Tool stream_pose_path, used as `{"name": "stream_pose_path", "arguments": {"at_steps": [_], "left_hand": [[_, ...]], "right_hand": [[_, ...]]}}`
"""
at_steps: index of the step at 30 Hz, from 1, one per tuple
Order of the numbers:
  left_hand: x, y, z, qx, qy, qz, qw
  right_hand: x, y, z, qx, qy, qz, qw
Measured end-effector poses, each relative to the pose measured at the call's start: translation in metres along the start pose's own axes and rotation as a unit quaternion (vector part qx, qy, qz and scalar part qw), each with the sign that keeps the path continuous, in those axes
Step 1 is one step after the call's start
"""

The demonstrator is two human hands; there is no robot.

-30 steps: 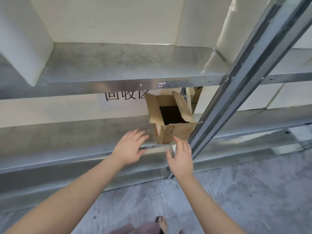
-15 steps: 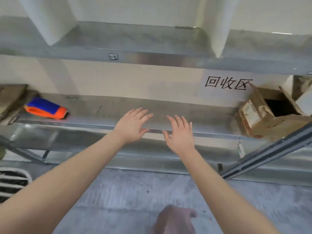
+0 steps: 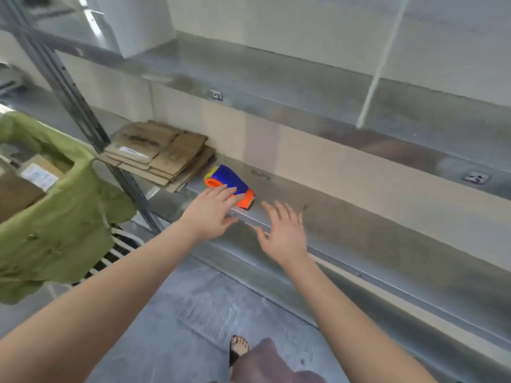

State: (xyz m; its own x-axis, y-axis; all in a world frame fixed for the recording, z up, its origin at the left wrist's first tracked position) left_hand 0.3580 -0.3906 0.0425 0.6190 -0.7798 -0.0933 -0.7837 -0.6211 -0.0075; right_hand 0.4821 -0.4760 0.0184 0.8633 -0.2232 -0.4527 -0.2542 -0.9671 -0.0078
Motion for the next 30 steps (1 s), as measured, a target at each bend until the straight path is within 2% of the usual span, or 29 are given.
{"name": "stream_pose_path", "arguments": {"at_steps": [8, 12, 17, 22, 24, 27, 30], "left_hand": [[-0.215, 0.037, 0.007, -0.021, -0.021, -0.091, 0.995], [-0.324, 0.043, 0.028, -0.033, -0.014, -0.12, 0.992], [-0.44, 0.011, 0.07, -0.063, -0.005, -0.095, 0.993], [-0.503, -0.025, 0.102, -0.084, 0.029, -0.054, 0.995], [-0.519, -0.037, 0.111, -0.092, 0.1, -0.084, 0.987], [-0.54, -0.044, 0.139, -0.128, 0.223, -0.179, 0.95], [-0.552, -0.048, 0.161, -0.142, 0.278, -0.236, 0.92]], "right_hand": [[-0.138, -0.123, 0.065, -0.046, -0.01, -0.052, 0.998], [-0.187, -0.182, 0.101, -0.046, -0.019, -0.045, 0.998], [-0.217, -0.249, 0.149, -0.021, -0.051, 0.056, 0.997], [-0.215, -0.278, 0.184, -0.005, -0.127, 0.204, 0.971], [-0.215, -0.285, 0.189, 0.002, -0.138, 0.233, 0.963], [-0.207, -0.288, 0.196, 0.011, -0.148, 0.28, 0.948], [-0.195, -0.29, 0.203, 0.017, -0.18, 0.319, 0.93]]}}
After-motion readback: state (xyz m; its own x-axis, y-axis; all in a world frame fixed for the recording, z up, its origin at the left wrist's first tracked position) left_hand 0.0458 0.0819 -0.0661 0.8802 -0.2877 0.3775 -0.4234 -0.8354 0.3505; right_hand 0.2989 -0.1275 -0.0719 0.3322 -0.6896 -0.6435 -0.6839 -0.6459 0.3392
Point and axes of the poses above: each hand's wrist, its own y-axis away from the middle knuckle, its own z-axis out of the palm, x = y × z, the point moved 10 cm from there along -y, towards the middle knuckle, and after that the axes turned 6 degrees about -y, right-handed, at the moved point
